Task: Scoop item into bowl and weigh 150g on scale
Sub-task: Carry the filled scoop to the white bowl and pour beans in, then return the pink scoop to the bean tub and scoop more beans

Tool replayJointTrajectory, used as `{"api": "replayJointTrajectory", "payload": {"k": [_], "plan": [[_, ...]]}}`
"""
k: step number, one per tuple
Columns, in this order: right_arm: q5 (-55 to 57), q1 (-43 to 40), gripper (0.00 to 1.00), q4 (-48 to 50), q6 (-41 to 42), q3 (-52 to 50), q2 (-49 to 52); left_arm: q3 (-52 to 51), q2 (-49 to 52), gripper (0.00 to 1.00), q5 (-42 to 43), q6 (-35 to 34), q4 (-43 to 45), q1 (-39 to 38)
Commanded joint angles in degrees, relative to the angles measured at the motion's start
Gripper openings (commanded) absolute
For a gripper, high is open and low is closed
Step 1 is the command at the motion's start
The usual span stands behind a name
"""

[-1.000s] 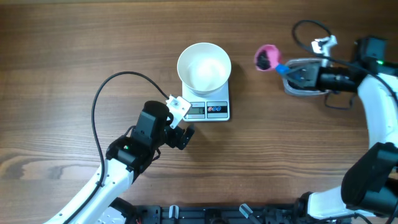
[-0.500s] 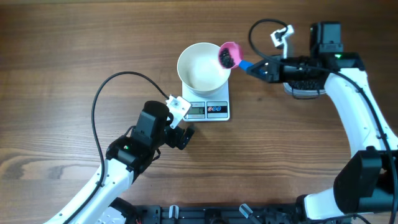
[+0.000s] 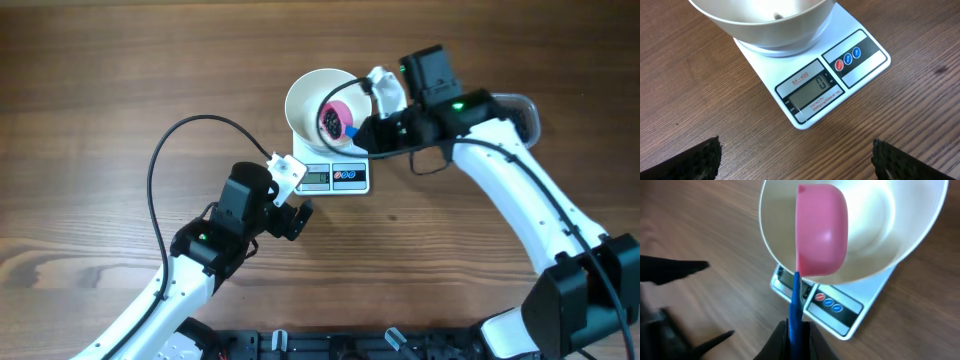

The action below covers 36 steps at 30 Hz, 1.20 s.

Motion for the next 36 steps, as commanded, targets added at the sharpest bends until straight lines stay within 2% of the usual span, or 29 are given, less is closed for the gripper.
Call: {"api": "replayJointTrajectory", "payload": {"k": [1, 5, 19, 28, 36], "plan": [[16.37, 4.98, 0.04, 0.15, 0.22, 3.72, -1.51, -0.20, 0.00, 1.00, -0.35, 0.28, 0.00, 0.52], [25.49, 8.68, 0.04, 0.11, -0.28, 5.14, -1.51, -0.20, 0.00, 1.00, -0.35, 0.28, 0.00, 0.52], [43.58, 18.60, 0.04, -0.87, -5.79, 6.97, -1.51, -0.20, 0.00, 1.00, -0.35, 0.26, 0.00, 0.52], [43.17, 18.78, 0.04, -0.76, -5.60, 6.97, -1.51, -0.20, 0.00, 1.00, -0.35, 0.28, 0.00, 0.52], [28.00, 10.73, 0.04, -1.31, -5.57, 6.99, -7.23, -0.20, 0.00, 1.00, -0.35, 0.28, 0.00, 0.52]]}}
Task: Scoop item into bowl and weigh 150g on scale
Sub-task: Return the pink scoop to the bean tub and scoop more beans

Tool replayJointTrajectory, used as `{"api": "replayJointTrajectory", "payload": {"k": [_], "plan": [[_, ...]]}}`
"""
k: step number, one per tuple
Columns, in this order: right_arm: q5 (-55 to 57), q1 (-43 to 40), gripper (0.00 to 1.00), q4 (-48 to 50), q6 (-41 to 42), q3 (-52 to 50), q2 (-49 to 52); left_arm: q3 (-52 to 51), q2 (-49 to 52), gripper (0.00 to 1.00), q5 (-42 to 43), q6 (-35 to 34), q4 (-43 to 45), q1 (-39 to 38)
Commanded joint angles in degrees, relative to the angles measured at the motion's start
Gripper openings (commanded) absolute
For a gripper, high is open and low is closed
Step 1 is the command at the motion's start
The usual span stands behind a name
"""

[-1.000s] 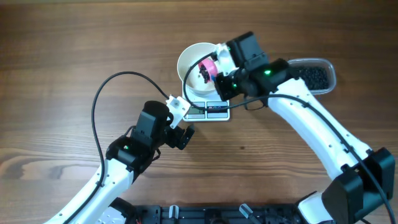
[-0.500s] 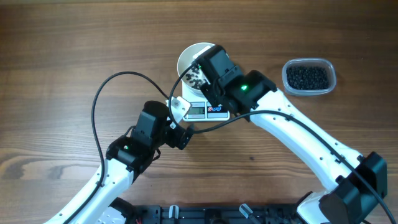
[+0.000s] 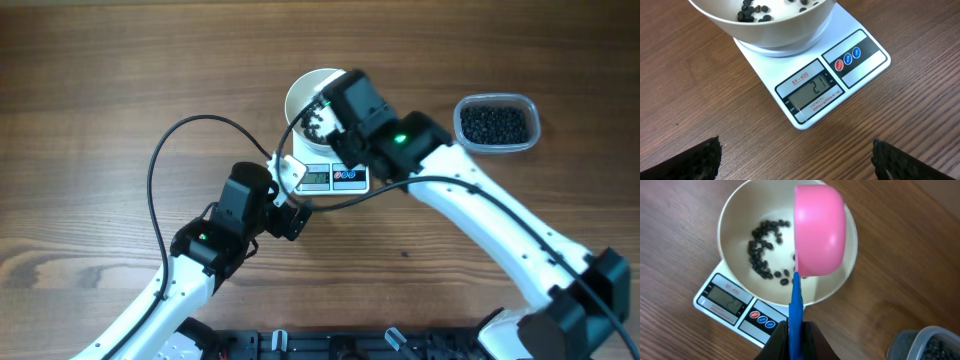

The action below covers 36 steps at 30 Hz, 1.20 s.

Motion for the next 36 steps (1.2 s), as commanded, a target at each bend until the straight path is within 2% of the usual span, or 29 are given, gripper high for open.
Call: {"api": "replayJointTrajectory", "payload": {"k": [1, 8, 15, 20, 27, 36], "plan": [[-9.81, -6.05, 0.04, -0.57, -0.04, 1.68, -6.49, -0.20, 0.00, 1.00, -0.35, 0.28, -0.02, 0.52], [-10.73, -20.83, 0.04, -7.41, 0.09, 1.68, -14.45, -0.20, 0.00, 1.00, -0.35, 0.28, -0.02, 0.52], [-0.72, -32.98, 0.04, -15.69, 0.02, 1.62, -12.04, -0.20, 0.00, 1.00, -0.35, 0.28, -0.02, 0.52], [2.40, -36.20, 0.04, -17.99, -0.81, 1.60, -5.33, -0.20, 0.00, 1.00, -0.35, 0.28, -0.02, 0.52], [5.01, -36.52, 0.04, -18.43, -1.66, 1.60, 5.99, -0.20, 0.00, 1.00, -0.35, 0.28, -0.02, 0.52], [7.72, -37.29, 0.04, -18.14, 0.13, 1.60, 9.40, -0.20, 0.00, 1.00, -0.35, 0.28, -0.02, 0.52]]}}
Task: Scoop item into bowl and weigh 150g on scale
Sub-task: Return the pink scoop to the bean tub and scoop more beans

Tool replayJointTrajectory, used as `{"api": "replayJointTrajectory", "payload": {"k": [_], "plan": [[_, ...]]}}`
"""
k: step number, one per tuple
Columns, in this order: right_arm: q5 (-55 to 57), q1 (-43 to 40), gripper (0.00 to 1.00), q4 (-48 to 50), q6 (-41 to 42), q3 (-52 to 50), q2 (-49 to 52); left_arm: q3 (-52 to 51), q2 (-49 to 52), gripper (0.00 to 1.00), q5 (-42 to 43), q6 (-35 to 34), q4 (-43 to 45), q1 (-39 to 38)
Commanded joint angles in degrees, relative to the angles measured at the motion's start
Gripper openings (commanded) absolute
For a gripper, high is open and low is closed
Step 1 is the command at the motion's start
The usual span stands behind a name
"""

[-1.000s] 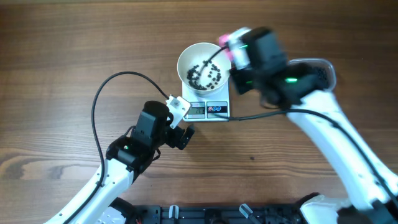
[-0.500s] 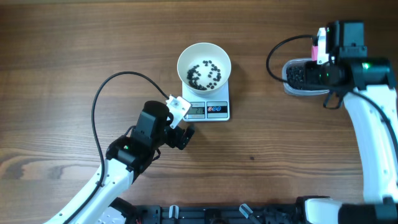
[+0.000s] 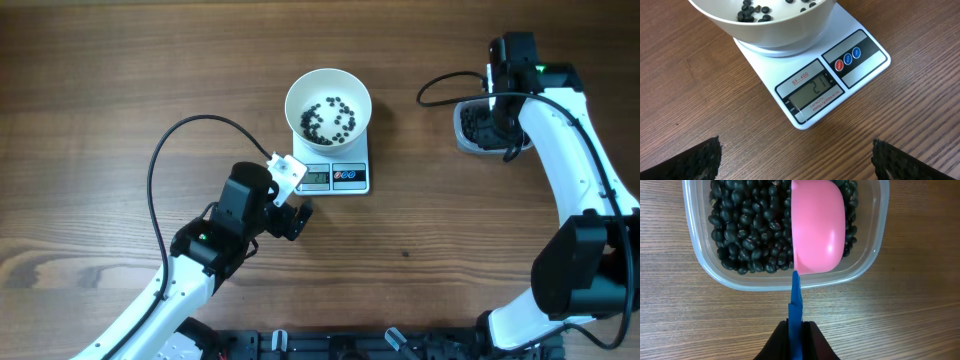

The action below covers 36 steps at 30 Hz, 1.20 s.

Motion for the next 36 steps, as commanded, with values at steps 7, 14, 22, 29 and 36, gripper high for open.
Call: {"api": "replayJointTrajectory", "payload": {"k": [7, 14, 22, 29, 36], "plan": [[-4.61, -1.60, 0.04, 0.04, -0.57, 0.85, 1.25, -0.20, 0.00, 1.00, -0.35, 0.28, -0.02, 0.52], [-18.08, -1.60, 0.04, -0.09, -2.56, 0.85, 1.25, -0.20, 0.00, 1.00, -0.35, 0.28, -0.02, 0.52], [-25.99, -1.64, 0.04, -0.33, -4.20, 0.85, 1.25, -0.20, 0.00, 1.00, -0.35, 0.28, -0.02, 0.52], [-31.58, -5.49, 0.04, -0.52, -3.74, 0.85, 1.25, -0.20, 0.00, 1.00, -0.35, 0.26, -0.02, 0.52], [-42.56, -14.01, 0.04, -1.38, -6.47, 0.85, 1.25, -0.20, 0.00, 1.00, -0.35, 0.26, -0.02, 0.52]]}}
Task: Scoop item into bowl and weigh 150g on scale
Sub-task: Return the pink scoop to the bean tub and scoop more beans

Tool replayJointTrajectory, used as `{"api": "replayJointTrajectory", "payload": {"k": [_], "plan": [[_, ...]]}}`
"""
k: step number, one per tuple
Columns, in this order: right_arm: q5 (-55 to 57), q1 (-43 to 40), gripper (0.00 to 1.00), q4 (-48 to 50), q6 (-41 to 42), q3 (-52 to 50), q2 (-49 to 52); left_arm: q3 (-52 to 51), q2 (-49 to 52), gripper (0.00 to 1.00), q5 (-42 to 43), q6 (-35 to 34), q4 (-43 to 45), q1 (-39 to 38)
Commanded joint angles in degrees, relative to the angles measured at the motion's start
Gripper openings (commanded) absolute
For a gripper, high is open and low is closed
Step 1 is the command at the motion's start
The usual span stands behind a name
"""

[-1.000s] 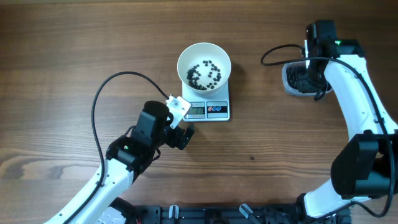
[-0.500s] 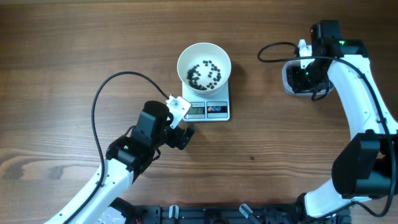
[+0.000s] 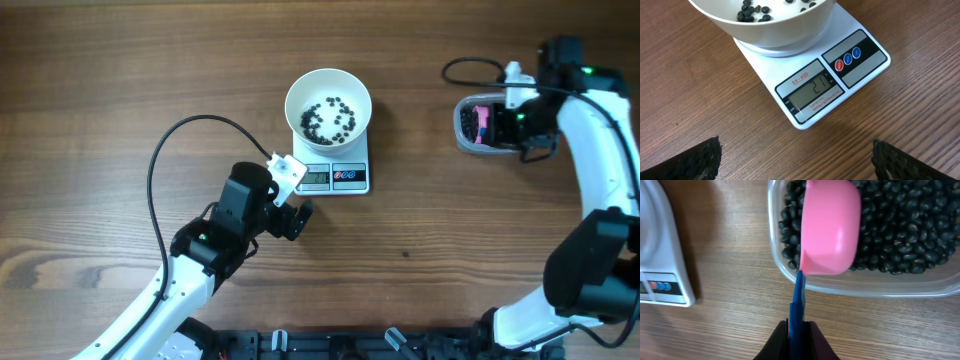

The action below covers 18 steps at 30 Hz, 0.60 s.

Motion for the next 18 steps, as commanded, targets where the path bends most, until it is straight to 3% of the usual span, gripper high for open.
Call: {"api": "replayJointTrajectory", "payload": {"k": [1, 5, 18], "plan": [[-12.90, -4.09, 0.04, -1.01, -3.98, 0.85, 1.20, -0.20, 0.00, 1.00, -0.35, 0.28, 0.00, 0.52], [-20.13, -8.81, 0.04, -1.92, -6.40, 0.85, 1.20, -0.20, 0.00, 1.00, -0.35, 0.28, 0.00, 0.52], [-25.20, -17.14, 0.04, -5.25, -8.87, 0.85, 1.20, -0.20, 0.00, 1.00, -0.35, 0.28, 0.00, 0.52]]}}
